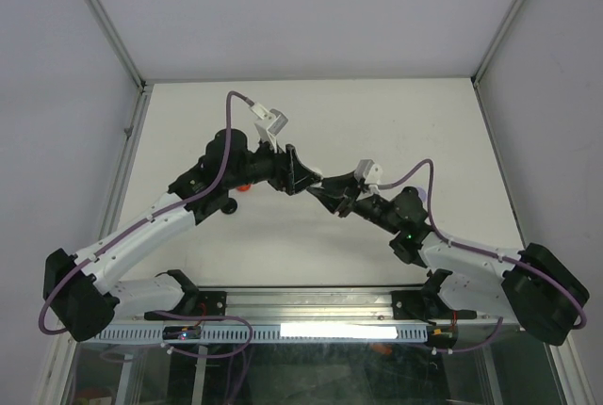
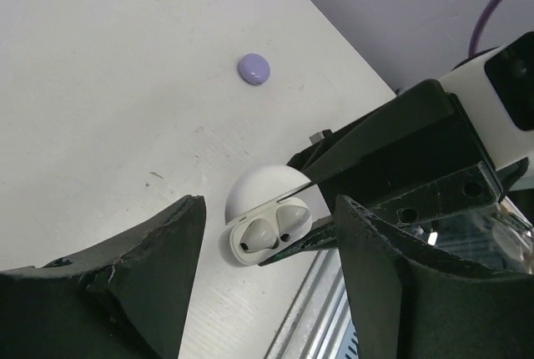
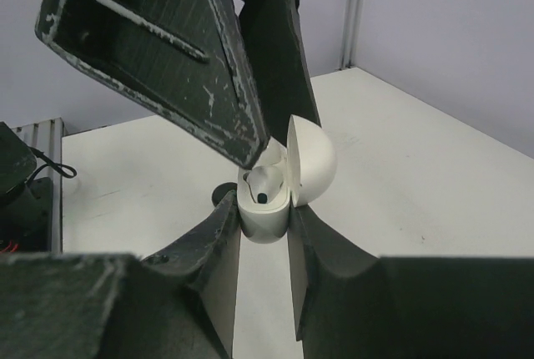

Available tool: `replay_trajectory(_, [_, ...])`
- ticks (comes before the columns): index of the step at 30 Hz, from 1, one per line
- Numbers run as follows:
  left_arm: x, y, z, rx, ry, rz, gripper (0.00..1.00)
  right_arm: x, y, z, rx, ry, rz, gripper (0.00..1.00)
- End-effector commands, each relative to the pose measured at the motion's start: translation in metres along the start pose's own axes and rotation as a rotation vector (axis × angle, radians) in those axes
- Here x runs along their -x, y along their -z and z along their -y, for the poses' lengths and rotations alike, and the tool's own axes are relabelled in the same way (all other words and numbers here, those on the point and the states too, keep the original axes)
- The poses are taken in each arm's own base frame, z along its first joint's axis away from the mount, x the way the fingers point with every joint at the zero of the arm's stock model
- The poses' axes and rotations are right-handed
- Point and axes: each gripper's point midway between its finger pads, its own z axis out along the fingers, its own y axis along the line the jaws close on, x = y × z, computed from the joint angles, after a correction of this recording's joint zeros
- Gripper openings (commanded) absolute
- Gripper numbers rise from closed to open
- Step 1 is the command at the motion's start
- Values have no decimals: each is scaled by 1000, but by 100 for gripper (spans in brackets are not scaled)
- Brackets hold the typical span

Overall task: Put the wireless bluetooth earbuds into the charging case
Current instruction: Close the charging case.

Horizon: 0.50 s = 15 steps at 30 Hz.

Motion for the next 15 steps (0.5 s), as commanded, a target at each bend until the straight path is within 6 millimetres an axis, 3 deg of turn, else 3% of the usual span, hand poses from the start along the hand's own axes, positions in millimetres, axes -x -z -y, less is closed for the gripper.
replay_trajectory(1, [17,2,27,-134,-13,21,65,36,-12,-11,80,-5,107,11])
replay_trajectory(12, [18,13,53,-314,-34,31,59,12,-9,3,55,-89,50,11])
replay_trajectory(15, [16,13,48,-297,-31,33,59,8,-8,3,52,-104,28,11])
